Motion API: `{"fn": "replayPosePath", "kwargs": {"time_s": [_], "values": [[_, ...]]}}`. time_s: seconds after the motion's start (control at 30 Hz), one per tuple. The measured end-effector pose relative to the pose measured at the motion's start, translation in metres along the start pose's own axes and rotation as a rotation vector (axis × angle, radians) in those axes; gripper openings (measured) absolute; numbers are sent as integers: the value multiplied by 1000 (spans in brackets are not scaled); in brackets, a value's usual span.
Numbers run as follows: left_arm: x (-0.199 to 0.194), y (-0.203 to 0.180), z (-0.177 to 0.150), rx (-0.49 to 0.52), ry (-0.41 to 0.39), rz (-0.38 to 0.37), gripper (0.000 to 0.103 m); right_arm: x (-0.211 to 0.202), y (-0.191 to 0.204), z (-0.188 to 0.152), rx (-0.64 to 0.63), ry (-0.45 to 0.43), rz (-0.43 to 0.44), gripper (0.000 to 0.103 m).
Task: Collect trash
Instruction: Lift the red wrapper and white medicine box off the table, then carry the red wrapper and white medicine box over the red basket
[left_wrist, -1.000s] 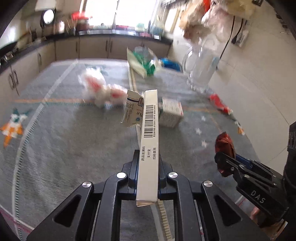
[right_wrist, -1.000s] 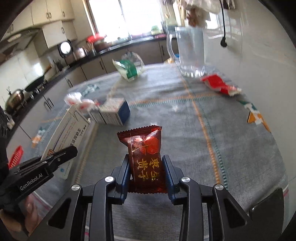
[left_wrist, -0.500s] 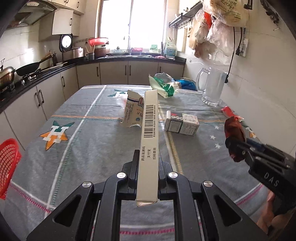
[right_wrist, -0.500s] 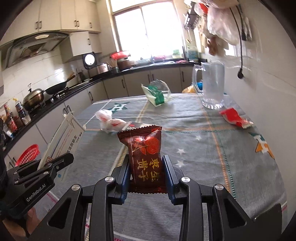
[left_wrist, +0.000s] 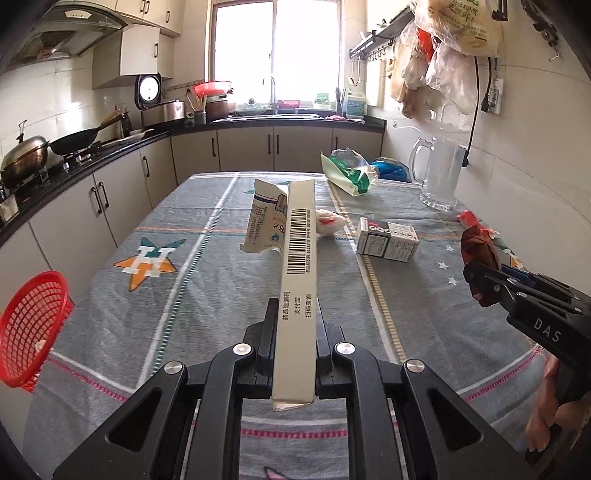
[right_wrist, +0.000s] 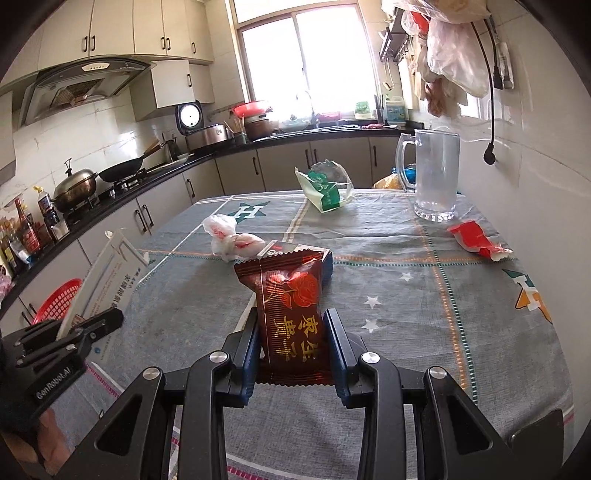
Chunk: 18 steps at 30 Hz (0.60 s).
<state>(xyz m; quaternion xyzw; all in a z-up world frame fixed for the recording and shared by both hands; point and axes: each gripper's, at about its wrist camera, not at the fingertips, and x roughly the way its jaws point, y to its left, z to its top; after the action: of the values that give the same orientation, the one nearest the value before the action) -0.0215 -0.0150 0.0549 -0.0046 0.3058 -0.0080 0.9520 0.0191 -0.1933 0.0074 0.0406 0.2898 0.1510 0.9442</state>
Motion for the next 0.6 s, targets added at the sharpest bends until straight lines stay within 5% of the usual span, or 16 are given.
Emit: {"fn": "replayPosePath", "kwargs": {"time_s": [0.3,0.6], "values": [[-26,26,0,-29,-32,26,13,0,10,2,51,28,65,36],[-42,58,-3,-72,-42,48,13,-7,67,0,-18,35,126,36]]}}
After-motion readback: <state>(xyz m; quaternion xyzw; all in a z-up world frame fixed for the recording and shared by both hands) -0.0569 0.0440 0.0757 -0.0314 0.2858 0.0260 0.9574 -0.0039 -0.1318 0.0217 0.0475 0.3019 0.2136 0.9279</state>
